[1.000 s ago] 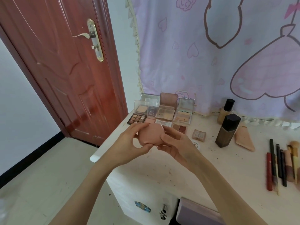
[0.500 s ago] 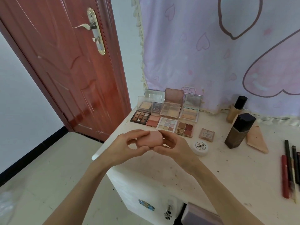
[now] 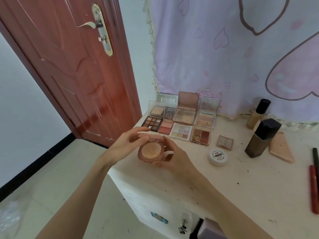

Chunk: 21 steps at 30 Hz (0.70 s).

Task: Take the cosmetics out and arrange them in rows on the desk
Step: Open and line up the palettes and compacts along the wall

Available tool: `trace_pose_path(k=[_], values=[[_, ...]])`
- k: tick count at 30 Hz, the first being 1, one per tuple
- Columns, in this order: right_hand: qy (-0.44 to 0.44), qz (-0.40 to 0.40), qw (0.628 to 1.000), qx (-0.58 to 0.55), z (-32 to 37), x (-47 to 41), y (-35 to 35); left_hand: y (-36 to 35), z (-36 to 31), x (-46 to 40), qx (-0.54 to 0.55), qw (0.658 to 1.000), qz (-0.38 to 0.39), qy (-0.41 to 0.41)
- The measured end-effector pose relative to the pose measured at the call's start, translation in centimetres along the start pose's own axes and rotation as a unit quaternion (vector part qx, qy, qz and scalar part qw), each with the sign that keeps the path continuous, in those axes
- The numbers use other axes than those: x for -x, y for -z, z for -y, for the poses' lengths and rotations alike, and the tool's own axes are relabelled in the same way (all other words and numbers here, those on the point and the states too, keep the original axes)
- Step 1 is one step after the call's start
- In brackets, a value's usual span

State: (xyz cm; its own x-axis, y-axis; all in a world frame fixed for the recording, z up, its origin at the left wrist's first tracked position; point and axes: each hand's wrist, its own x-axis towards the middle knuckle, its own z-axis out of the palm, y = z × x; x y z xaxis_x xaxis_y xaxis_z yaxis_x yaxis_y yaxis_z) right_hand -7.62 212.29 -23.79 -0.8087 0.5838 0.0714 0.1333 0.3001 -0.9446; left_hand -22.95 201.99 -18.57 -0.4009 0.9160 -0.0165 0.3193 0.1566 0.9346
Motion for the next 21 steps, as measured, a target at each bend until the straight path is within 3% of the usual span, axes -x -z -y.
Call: trace_pose_path(k=[4,21], values=[[0.028,-0.002,0.996,0.084,0.1,-1.7,-1.4,1.0,1.1,-1.4,0.098,0.994,0.001,0.05],[-0.026,-0.031,0.97,0.239,-0.2,-5.2,-4.1,1.6,2.9,-6.7,0.089,0.975,-0.156,0.134]])
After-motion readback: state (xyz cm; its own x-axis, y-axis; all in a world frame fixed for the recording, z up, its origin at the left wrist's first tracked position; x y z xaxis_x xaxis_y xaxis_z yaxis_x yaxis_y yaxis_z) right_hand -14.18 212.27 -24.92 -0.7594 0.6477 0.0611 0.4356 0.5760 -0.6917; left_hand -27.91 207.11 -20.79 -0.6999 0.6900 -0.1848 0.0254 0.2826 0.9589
